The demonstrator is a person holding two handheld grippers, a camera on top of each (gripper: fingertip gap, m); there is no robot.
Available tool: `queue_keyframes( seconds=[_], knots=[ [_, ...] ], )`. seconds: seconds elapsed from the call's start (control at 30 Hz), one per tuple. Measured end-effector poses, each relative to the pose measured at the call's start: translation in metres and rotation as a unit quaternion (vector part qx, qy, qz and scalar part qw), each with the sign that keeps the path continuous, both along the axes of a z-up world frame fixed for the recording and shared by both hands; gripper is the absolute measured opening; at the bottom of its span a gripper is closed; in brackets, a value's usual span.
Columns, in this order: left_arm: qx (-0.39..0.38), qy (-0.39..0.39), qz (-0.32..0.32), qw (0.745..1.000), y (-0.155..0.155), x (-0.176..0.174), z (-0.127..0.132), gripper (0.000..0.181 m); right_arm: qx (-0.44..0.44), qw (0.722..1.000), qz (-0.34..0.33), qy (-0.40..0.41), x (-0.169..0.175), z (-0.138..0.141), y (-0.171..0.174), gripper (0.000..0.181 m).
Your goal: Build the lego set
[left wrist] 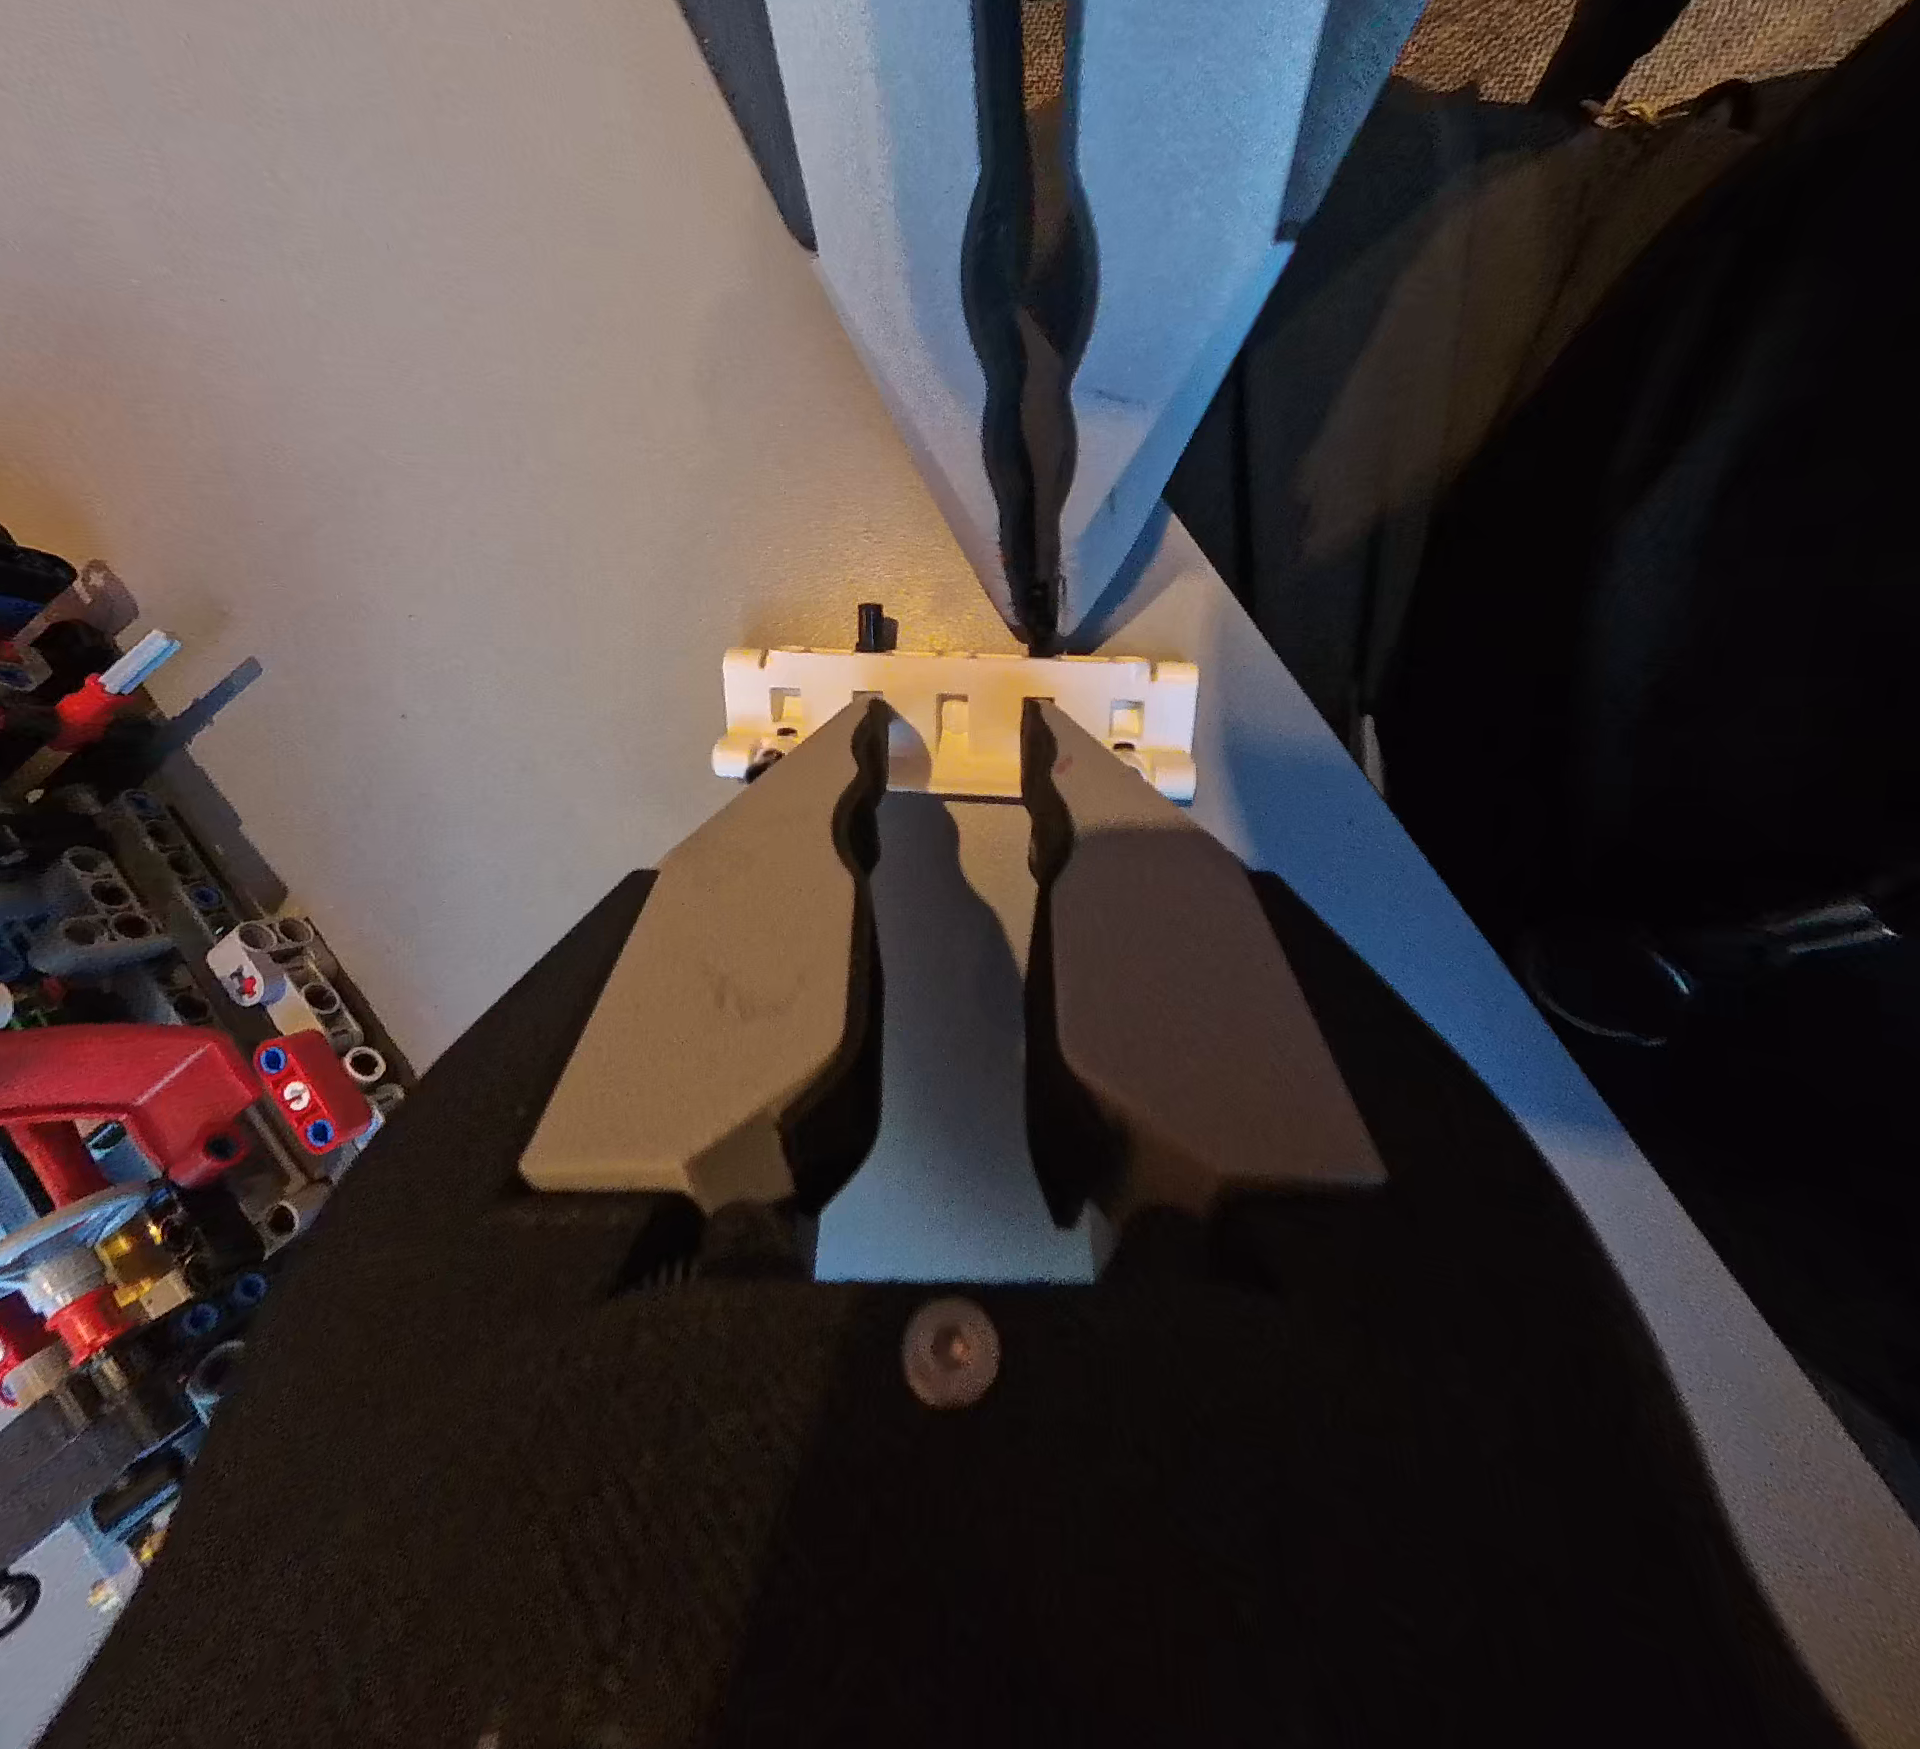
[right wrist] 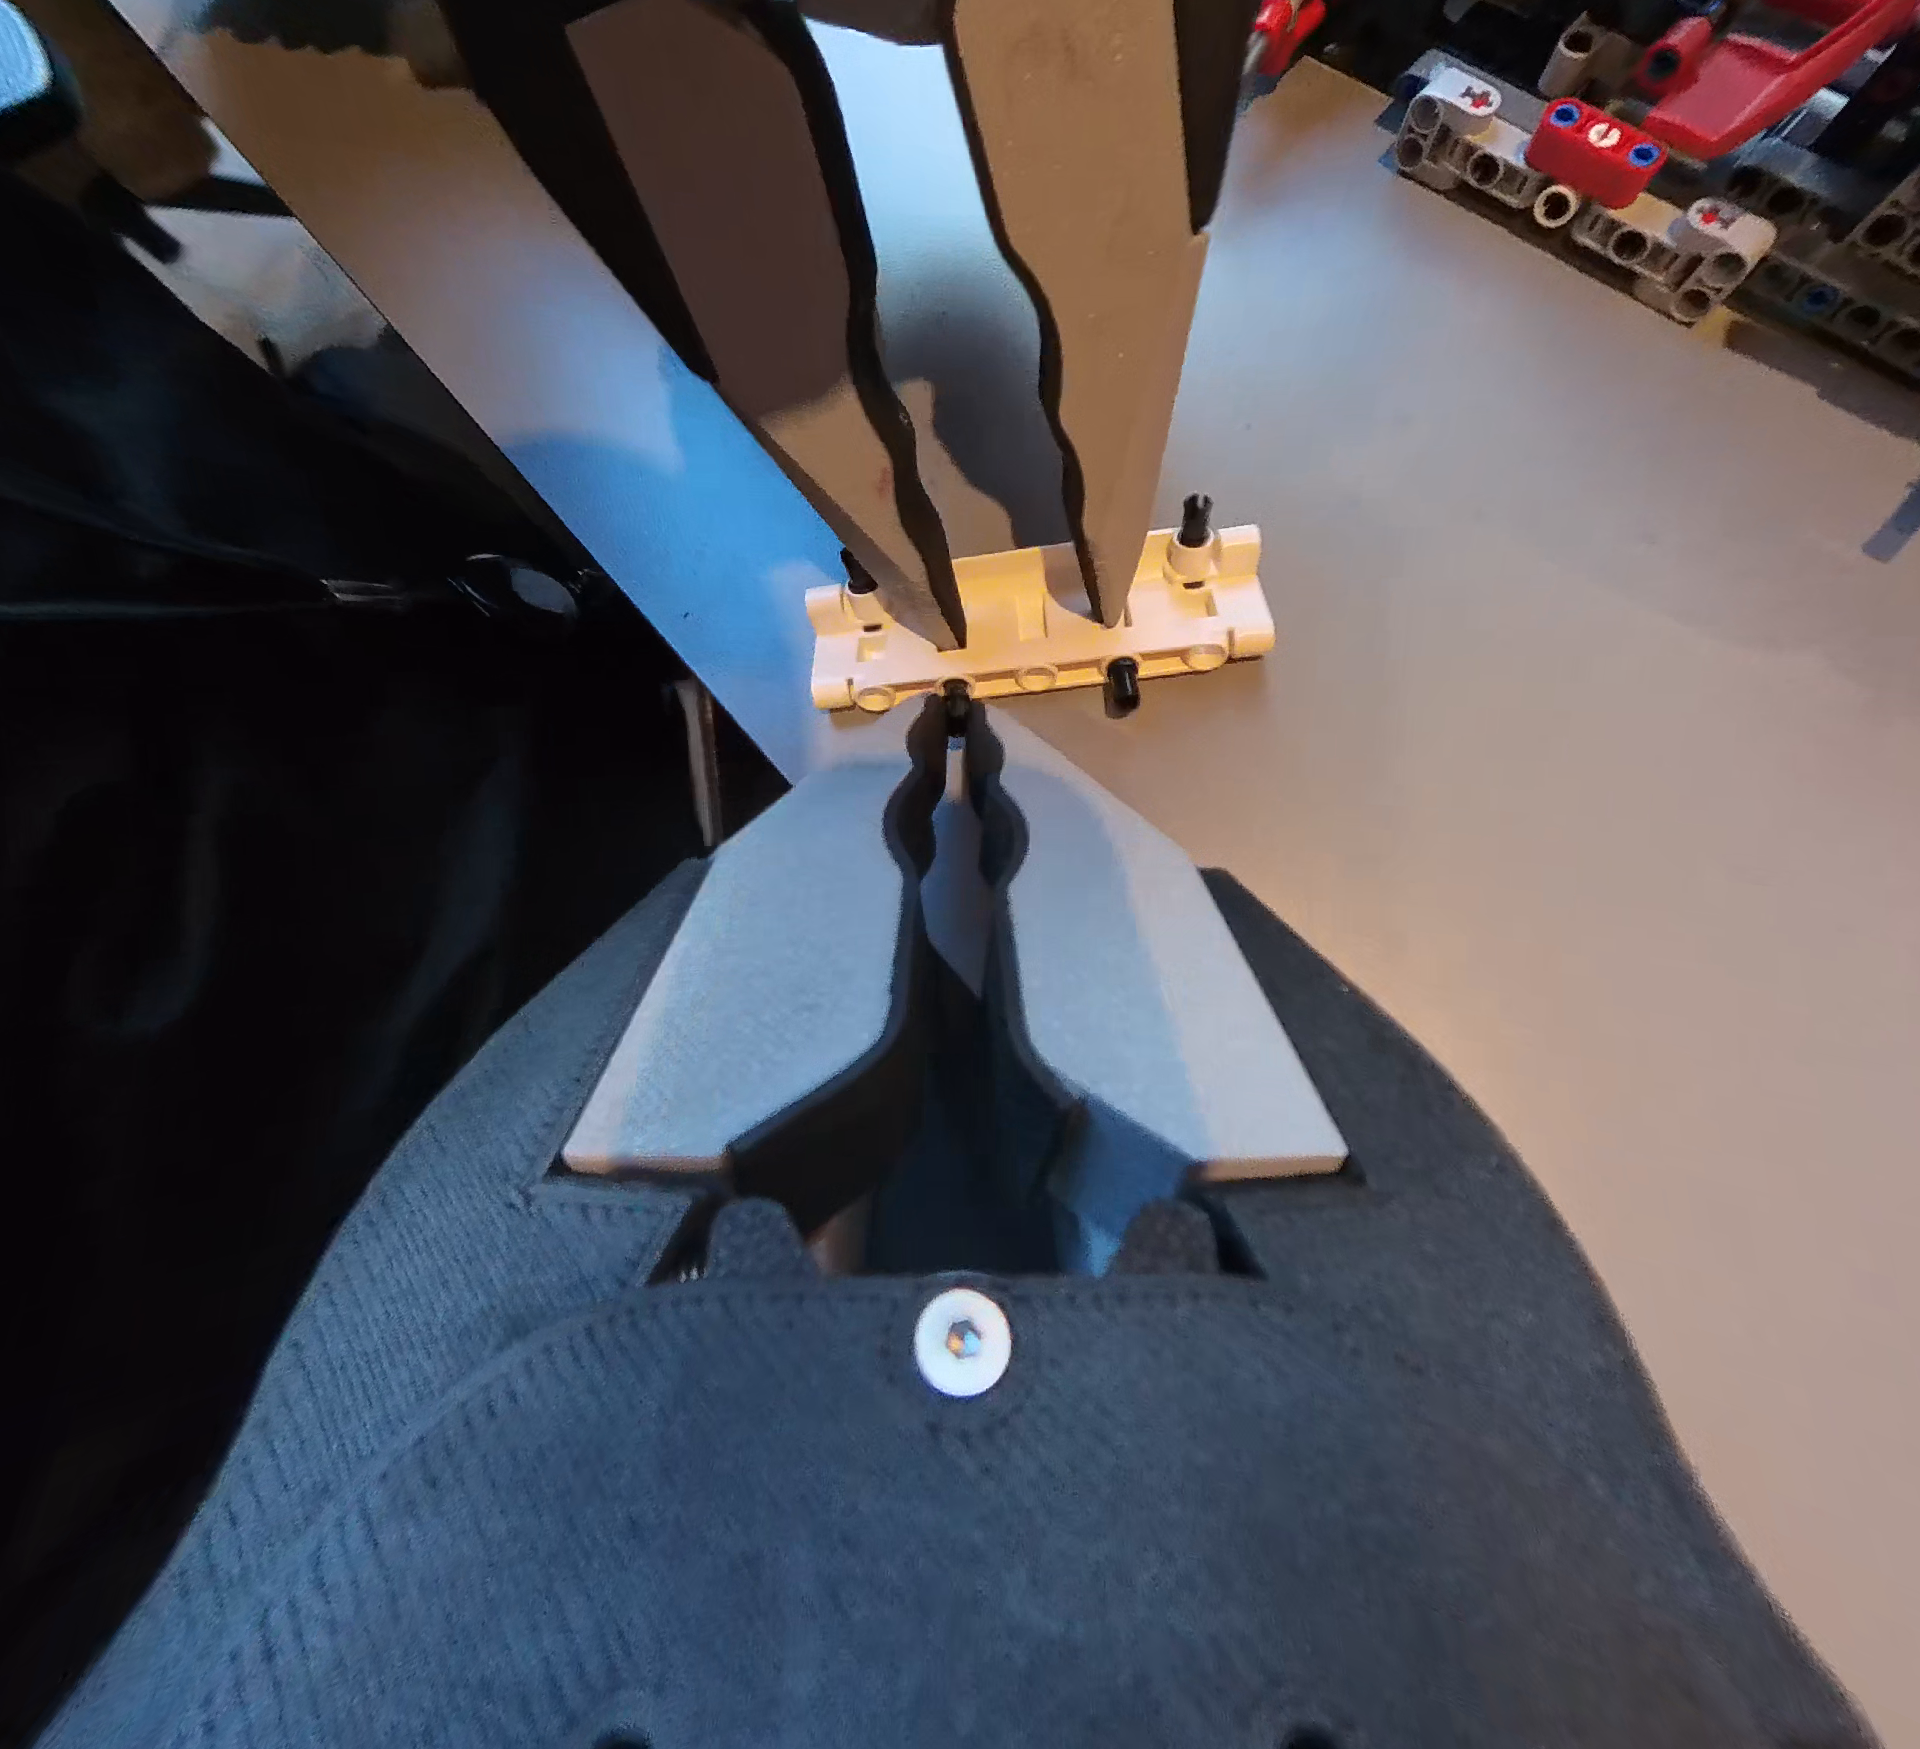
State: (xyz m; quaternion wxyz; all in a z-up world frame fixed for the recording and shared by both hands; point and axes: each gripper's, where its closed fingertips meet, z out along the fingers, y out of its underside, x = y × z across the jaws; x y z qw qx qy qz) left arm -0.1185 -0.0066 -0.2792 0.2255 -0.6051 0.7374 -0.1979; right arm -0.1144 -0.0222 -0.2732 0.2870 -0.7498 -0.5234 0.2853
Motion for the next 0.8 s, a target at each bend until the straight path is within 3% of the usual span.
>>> queue_keyframes(
  seconds=[0.17,0.33,0.57,0.73,0.8],
  knots=[
    [0.0,-0.007,0.004,1.0,0.0001,-0.0001,0.0001,0.023,0.07,0.997,0.002,-0.015,0.0007,-0.0006,0.0001,0.002],
    [-0.006,-0.026,0.01,1.0,0.0002,-0.0003,0.0001,0.023,0.071,0.997,-0.032,0.029,0.0011,-0.001,-0.0004,0.002],
    [-0.005,-0.037,0.011,0.999,-0.0006,-0.0003,0.0004,0.023,-0.031,0.991,-0.074,0.105,0.0002,-0.0003,-0.002,0.001],
    [0.003,-0.036,0.019,0.999,0.0005,-0.0009,0.0004,0.023,-0.039,0.994,-0.067,0.073,0.0002,-0.0016,-0.0008,0.002],
    [0.012,-0.036,0.025,0.999,0.0006,-0.0012,0.0004,0.023,0.001,0.998,-0.056,0.042,0.0008,-0.0037,-0.0005,0.001]
  ],
)
